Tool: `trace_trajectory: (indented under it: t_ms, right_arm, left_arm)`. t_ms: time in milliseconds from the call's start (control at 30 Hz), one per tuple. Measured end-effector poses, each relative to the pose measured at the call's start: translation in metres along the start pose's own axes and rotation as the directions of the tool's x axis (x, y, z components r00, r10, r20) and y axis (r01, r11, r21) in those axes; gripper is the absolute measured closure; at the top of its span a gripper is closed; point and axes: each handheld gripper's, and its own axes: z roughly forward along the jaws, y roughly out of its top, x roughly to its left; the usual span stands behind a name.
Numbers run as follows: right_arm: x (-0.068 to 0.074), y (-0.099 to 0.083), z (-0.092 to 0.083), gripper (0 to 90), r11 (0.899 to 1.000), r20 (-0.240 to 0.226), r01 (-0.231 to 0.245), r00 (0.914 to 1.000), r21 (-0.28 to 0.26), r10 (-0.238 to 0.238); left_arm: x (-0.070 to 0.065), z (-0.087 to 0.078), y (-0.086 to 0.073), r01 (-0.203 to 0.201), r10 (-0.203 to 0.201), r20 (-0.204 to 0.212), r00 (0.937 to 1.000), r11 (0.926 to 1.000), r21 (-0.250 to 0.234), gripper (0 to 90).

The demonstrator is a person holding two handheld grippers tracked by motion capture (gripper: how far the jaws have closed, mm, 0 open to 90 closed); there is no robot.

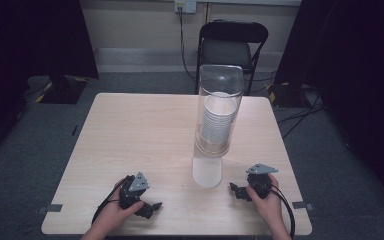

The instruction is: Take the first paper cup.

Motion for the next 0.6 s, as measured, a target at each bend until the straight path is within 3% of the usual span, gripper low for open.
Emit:
trace_trajectory:
  t_ms: [400, 467, 567, 600]
  right_arm:
    - [0.0012, 0.0018, 0.0022, 6.8, 1.000, 0.010, -0.003, 0.9999, 0.004, 0.003]
    - [0.0038, 0.0021, 0.0007, 16.6, 1.000, 0.032, 0.008, 0.9995, -0.020, -0.007]
    - [0.0056, 0.0048, -0.0020, 13.5, 0.999, 0.068, 0.020, 0.9975, -0.026, -0.018]
    - [0.0071, 0.0080, -0.0052, 15.4, 0.998, 0.075, -0.009, 0.9971, -0.066, 0.014]
  left_arm:
    - [0.0000, 0.0000, 0.0000, 0.000, 0.000, 0.000, 1.0000, 1.0000, 0.000, 0.0]
    - [0.0000, 0.0000, 0.0000, 0.001, -0.001, 0.000, 1.0000, 1.0000, 0.000, 0.0]
    - [0.0001, 0.0000, 0.0000, 0.000, 0.000, 0.000, 1.0000, 1.0000, 0.000, 0.0]
    - [0.0001, 0.0000, 0.0001, 0.000, 0.000, 0.000, 1.0000, 1.0000, 0.001, 0.0]
